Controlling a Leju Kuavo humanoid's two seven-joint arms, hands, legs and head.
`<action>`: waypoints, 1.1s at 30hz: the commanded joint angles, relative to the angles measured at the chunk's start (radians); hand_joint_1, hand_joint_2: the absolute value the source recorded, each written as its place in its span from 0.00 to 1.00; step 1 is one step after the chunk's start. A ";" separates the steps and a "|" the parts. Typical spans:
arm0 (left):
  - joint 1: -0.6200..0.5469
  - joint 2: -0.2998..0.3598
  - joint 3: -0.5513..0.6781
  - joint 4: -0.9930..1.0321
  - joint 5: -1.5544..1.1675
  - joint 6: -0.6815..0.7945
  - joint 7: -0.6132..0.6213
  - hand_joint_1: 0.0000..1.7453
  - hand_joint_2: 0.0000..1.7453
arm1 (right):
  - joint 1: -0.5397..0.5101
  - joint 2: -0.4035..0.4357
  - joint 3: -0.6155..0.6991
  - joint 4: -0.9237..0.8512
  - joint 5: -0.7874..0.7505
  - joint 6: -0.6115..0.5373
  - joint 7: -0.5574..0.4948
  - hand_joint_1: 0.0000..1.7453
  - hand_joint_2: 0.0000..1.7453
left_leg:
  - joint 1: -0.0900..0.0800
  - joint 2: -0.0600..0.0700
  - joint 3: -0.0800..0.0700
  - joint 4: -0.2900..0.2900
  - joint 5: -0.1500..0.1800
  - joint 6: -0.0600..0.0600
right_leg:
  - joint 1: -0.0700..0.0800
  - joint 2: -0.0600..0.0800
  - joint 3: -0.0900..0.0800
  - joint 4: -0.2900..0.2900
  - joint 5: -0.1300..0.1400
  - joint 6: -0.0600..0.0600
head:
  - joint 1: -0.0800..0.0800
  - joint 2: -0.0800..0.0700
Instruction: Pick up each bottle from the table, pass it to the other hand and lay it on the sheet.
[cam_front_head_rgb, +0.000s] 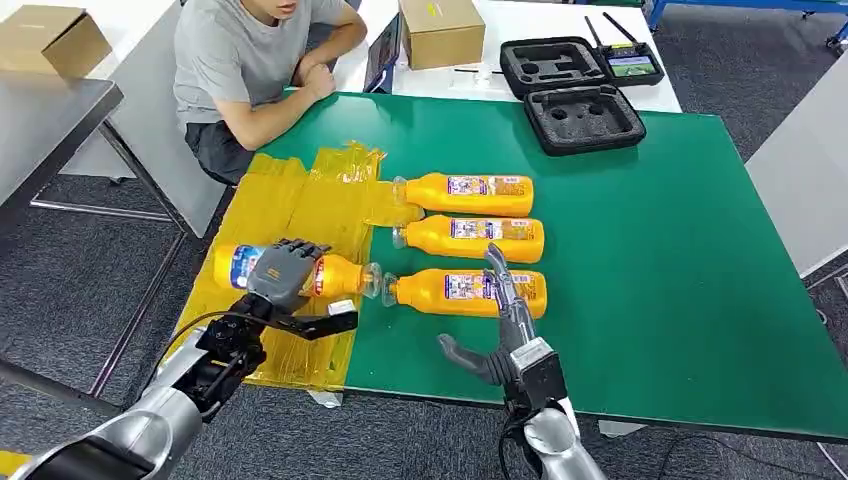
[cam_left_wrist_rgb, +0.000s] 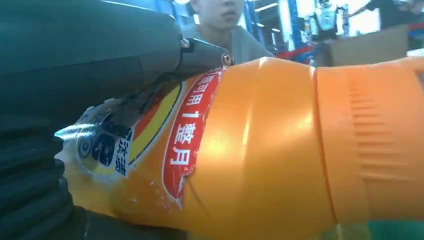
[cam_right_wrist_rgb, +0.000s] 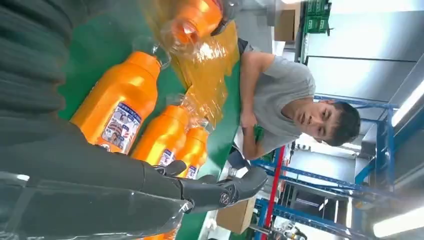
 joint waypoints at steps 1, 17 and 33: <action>-0.052 0.012 0.000 0.092 0.006 -0.054 0.000 1.00 1.00 | -0.025 0.002 -0.006 0.048 -0.005 0.013 0.000 0.00 1.00 | 0.001 0.000 0.003 0.001 -0.002 0.001 | 0.001 -0.001 0.004 0.000 -0.002 -0.002 | 0.000 0.000; -0.083 0.030 -0.036 0.135 0.032 -0.204 -0.033 0.34 1.00 | -0.046 -0.001 0.013 0.067 -0.017 0.007 0.000 0.00 1.00 | 0.000 0.001 0.004 -0.001 -0.001 0.001 | 0.001 0.001 0.004 -0.001 -0.001 -0.002 | 0.000 0.000; -0.079 0.032 -0.052 0.107 0.024 -0.203 0.016 0.00 1.00 | -0.049 -0.005 0.024 0.086 0.012 -0.037 0.000 0.00 1.00 | 0.000 0.001 0.003 -0.001 -0.001 0.000 | 0.001 0.000 0.003 -0.001 0.000 -0.001 | 0.000 0.000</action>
